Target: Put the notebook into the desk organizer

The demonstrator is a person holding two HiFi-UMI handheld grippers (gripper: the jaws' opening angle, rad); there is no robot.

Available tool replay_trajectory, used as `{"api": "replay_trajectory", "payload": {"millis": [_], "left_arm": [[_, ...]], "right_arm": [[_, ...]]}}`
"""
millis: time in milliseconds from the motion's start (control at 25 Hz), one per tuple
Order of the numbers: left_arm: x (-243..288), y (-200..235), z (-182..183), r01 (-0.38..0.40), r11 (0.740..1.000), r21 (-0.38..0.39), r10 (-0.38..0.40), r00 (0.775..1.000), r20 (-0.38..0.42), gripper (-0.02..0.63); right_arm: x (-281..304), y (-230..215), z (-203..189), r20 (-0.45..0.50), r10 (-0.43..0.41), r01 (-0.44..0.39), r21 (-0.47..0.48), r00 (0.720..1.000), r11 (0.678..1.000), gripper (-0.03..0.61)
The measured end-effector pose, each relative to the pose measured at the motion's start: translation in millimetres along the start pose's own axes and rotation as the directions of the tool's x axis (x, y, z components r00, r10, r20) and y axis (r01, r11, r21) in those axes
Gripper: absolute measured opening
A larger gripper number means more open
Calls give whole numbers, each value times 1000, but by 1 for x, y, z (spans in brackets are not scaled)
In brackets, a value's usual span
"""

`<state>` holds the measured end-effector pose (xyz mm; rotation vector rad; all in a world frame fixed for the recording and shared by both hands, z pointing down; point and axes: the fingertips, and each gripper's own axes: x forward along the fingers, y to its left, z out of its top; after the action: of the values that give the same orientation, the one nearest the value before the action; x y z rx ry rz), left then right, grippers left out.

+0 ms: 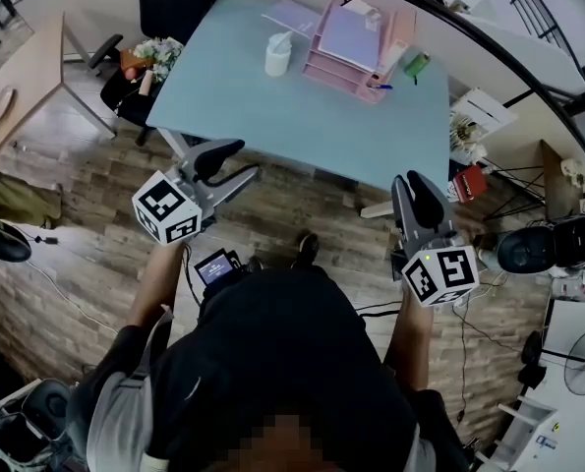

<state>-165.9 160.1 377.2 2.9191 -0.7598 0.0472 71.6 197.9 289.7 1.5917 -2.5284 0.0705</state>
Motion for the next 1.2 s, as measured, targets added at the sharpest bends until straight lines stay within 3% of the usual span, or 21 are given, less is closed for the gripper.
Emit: {"api": "replay_trajectory", "payload": {"millis": [400, 1200], "left_arm": [[22, 6, 5, -102, 995, -4, 102, 994, -24, 210], [115, 8, 6, -228, 974, -9, 228, 972, -60, 210]], "right_arm": [[33, -40, 1, 20, 99, -99, 19, 995, 995, 74], [83, -143, -13, 44, 247, -249, 47, 968, 967, 74]]}}
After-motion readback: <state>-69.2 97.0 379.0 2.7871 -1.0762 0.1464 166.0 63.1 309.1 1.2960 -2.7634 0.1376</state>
